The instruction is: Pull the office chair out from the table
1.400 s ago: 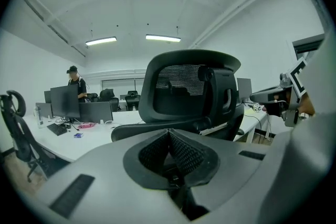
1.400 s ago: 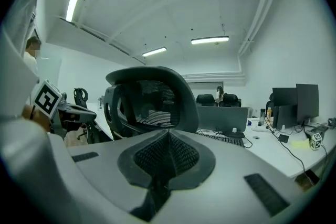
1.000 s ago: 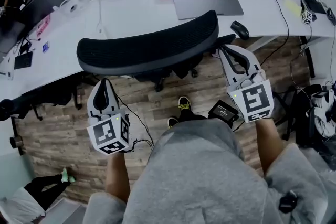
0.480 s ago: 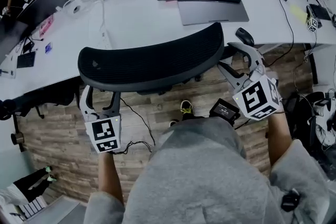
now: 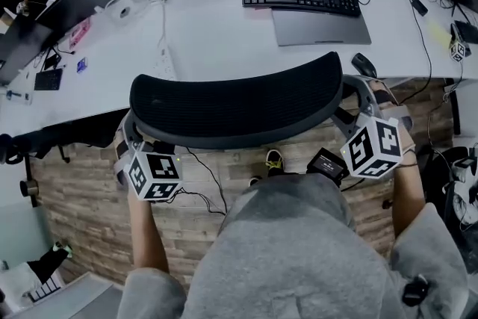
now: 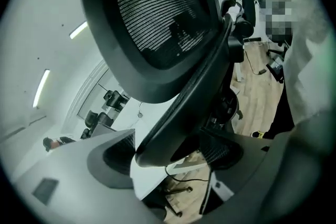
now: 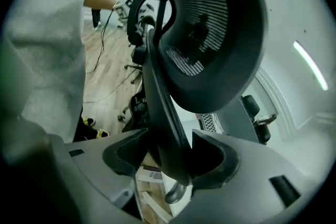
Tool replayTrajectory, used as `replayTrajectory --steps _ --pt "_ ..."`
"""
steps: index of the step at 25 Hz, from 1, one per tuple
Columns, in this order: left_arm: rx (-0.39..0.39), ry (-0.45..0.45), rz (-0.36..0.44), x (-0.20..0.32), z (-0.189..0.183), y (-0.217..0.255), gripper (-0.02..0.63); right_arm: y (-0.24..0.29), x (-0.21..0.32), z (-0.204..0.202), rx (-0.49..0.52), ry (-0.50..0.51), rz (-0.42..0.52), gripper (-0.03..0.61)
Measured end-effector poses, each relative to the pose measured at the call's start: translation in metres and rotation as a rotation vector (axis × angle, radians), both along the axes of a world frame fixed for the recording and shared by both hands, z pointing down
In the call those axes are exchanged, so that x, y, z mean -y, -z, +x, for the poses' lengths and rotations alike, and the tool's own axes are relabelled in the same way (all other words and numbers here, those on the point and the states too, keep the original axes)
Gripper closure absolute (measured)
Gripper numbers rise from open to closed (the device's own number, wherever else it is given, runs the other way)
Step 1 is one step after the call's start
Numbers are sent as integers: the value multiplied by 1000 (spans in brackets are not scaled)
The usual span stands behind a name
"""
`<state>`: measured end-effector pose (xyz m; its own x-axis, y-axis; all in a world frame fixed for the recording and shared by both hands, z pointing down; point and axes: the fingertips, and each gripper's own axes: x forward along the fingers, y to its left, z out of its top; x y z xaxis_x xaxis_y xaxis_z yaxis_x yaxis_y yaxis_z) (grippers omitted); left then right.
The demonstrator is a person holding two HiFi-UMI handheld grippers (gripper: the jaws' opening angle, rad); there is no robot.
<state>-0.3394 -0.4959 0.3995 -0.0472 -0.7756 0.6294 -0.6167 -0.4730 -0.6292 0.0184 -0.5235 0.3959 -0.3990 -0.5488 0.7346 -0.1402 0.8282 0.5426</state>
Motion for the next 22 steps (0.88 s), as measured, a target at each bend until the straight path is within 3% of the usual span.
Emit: replayTrajectory --steps 6,10,12,13,14,22 --pt "89 -92 -88 18 0 -16 233 -21 13 -7 -130 37 24 325" --pt "264 -165 -143 22 -10 -40 235 -42 20 -9 -278 92 88 327" --pt "358 -220 -117 31 -5 -37 258 -40 26 -11 -256 79 116 401" --pt "373 -235 -96 34 -5 -39 364 -38 29 -11 -247 72 126 431" --pt "374 -243 -85 35 -7 -42 385 -37 30 -11 -243 68 136 462" --pt "365 -268 -80 34 -2 -30 423 -37 31 -11 -239 56 151 463"
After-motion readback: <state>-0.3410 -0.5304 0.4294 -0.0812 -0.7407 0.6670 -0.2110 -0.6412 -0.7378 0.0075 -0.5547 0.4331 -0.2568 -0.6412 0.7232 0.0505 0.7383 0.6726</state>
